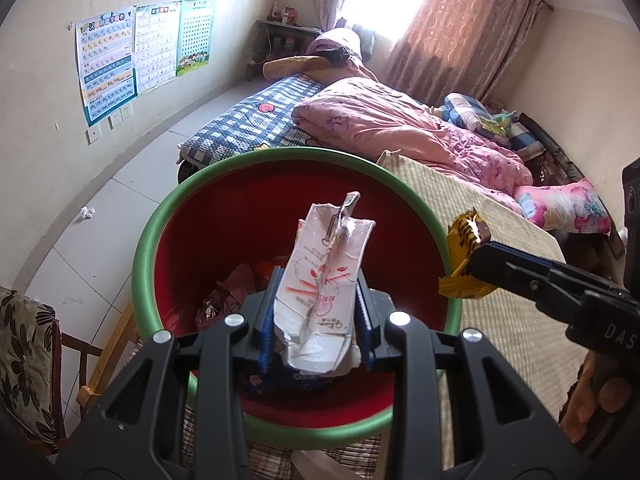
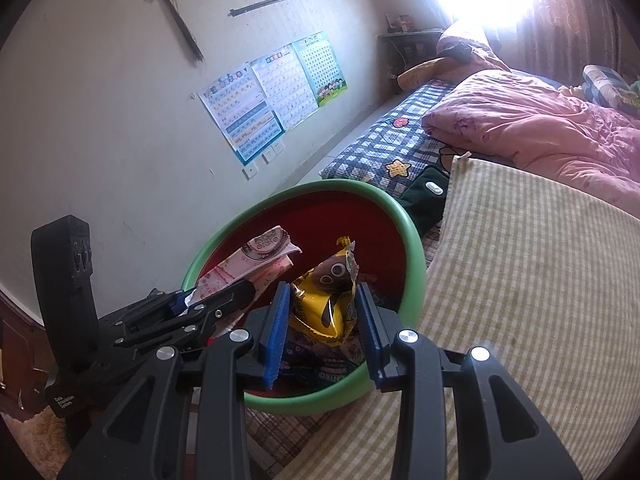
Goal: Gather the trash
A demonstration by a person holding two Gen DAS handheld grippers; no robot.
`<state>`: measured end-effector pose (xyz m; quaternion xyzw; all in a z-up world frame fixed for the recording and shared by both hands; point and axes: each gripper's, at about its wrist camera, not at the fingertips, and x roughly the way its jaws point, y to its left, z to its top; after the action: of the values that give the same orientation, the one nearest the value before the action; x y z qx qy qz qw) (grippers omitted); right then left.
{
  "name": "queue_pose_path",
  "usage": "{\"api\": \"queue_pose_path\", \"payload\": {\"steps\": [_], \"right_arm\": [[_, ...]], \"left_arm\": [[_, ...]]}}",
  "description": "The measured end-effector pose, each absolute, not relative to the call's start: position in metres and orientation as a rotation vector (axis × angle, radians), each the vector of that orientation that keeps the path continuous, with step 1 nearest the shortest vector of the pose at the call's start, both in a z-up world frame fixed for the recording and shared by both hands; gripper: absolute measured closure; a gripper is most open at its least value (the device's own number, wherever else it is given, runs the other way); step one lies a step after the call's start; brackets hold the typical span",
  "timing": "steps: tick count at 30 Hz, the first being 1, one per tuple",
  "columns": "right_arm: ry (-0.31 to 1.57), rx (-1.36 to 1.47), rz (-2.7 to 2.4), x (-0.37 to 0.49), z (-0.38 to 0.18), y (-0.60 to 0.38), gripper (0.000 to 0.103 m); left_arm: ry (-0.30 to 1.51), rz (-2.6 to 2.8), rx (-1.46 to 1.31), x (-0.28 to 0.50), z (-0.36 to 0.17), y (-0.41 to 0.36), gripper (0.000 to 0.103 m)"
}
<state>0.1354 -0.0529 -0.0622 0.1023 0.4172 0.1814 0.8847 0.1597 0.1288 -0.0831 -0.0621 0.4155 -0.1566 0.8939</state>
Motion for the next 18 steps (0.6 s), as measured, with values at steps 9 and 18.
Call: {"api": "queue_pose_path", "payload": {"steps": [9, 18], "right_arm": [[0.870, 0.191, 0.400, 0.152, -0.061, -0.040, 0.069], [0.862, 0.200, 0.415, 0.159, -0.060, -0.039, 0.046]], "left_arm": [[0.871, -0.309, -0.128, 0.168, -0.088, 0.132, 0.071], [0.863, -0.238, -0.155, 0.167, -0.087, 0.139, 0.046]]}}
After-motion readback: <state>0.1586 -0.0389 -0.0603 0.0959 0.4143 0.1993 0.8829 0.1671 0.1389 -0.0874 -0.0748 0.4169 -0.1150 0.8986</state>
